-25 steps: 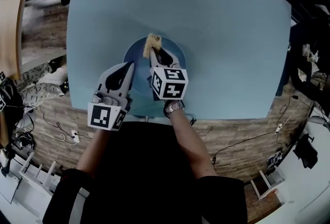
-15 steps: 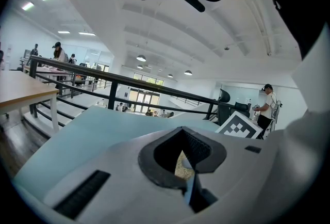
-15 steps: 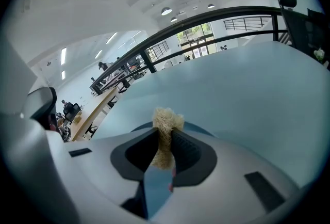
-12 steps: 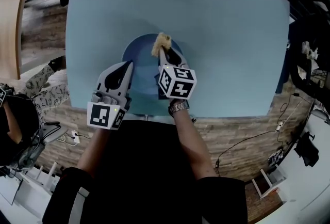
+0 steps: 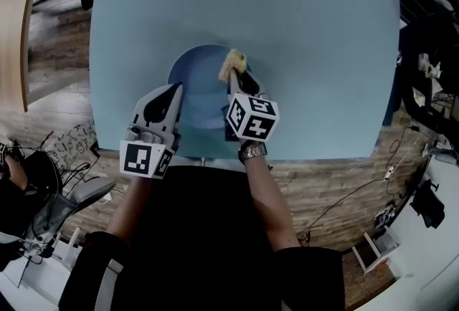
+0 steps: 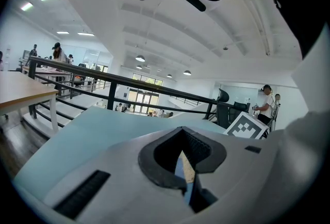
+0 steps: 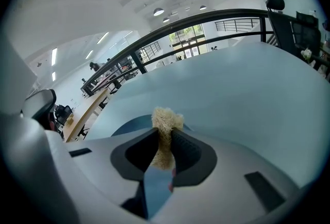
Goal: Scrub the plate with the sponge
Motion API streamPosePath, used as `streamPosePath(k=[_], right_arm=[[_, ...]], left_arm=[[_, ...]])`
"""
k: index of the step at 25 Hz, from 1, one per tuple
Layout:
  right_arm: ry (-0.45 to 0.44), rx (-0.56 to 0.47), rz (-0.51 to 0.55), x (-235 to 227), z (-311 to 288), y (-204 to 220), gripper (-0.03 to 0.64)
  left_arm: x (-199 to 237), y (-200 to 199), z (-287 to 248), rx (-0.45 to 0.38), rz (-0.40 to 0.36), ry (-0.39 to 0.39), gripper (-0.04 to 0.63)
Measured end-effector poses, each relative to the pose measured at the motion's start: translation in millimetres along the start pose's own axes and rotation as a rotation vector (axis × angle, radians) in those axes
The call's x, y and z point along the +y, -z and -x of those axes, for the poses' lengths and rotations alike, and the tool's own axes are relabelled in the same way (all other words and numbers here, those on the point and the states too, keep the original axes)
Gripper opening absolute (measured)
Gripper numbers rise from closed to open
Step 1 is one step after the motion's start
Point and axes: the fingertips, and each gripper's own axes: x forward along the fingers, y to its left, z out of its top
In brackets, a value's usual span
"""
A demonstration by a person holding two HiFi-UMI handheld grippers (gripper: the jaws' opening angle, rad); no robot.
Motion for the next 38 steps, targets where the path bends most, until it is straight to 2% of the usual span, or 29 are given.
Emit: streamPosePath(k=[7, 11, 22, 31, 38], right_arm=[[0.044, 0.023, 0.0, -10, 11, 8, 0.074], [0.039, 0.016, -0.009, -7, 17, 8, 0.074], [-0.086, 0.04, 0.051, 54, 9, 13, 0.074], [-0.19, 0.126, 0.099, 107, -9, 37, 0.074], [-0.207, 0.165, 0.115, 121, -20, 47, 0.074]], left_arm=[[0, -2, 2, -0.01, 0.003, 0.003, 0.002], [2, -3, 4, -0.011, -0.003, 0.007, 0.002], [6, -5, 14, -0.004, -0.004, -0.011, 0.002], [17, -6, 21, -0.009, 0.0, -0.036, 0.002], [21, -6, 27, -0.008, 0.005, -0.05, 0.002]])
